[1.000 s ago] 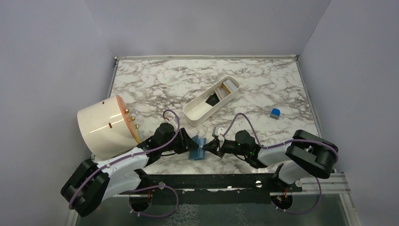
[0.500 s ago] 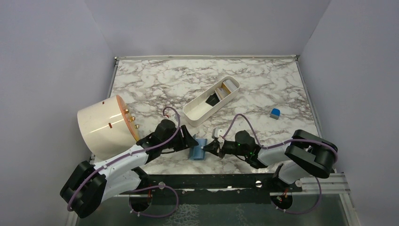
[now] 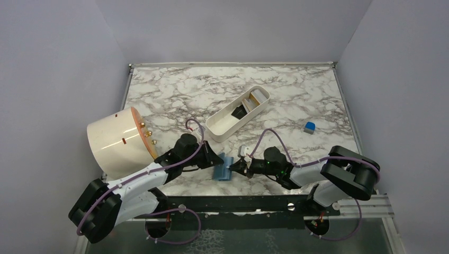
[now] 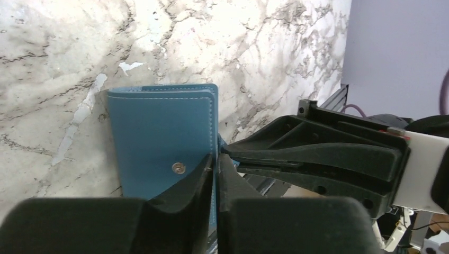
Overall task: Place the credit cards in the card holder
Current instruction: Close the card holder at the center of the board.
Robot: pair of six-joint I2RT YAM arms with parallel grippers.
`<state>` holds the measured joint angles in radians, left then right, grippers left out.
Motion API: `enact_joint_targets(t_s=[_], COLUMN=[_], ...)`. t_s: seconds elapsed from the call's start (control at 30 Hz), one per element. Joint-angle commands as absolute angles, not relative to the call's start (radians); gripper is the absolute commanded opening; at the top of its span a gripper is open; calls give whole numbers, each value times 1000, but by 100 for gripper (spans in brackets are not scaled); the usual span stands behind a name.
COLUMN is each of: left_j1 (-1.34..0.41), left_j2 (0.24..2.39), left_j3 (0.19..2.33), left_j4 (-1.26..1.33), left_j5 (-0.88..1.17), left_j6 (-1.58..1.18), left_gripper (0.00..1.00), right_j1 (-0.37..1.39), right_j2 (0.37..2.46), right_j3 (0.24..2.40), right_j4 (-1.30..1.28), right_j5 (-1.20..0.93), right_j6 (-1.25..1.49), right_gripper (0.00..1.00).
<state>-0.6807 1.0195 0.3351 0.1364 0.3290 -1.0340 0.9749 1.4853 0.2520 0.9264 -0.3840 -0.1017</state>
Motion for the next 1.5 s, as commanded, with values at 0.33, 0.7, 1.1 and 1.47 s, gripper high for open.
enact_joint_targets(t_s=[0.33,0.7,1.1,1.47], left_j1=[-686,-695,-699,-733], left_j2=[1172,1184,1166,1191], left_j3=[347,315,277,283], left_j4=[107,124,139,139], left_j5=[261,215,215,198], left_j6=[-922,-915,-941,-981], left_gripper=[1,2,7,9], right_j1=[976,976,977,977], right_j2=[1470,1498,1137,1138], right_j3=[250,335,313,347], right_j4=[933,790,473,240], right_j5=[-418,-380,-212,-90], right_j6=[-129,-45,392,877], right_gripper=[1,32,48,33])
